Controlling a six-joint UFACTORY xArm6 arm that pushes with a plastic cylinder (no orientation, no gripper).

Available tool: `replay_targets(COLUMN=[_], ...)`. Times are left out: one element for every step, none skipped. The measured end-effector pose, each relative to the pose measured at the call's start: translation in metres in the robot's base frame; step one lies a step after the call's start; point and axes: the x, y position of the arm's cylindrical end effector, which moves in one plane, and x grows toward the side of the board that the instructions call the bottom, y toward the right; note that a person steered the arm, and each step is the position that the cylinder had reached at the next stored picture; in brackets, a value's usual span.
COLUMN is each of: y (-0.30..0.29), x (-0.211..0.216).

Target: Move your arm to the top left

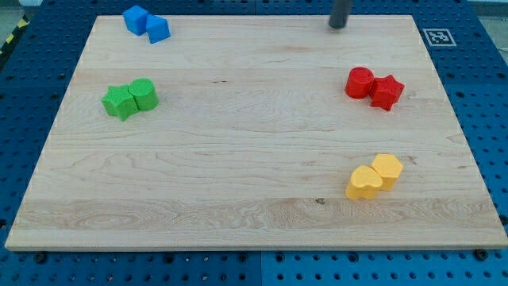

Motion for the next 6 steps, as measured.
replay_targets(y=[-0.036,-0.084,-0.139,-0.200,-0.266,-0.330], x=[0.014,0.043,0.071,0.080,0.081,0.081])
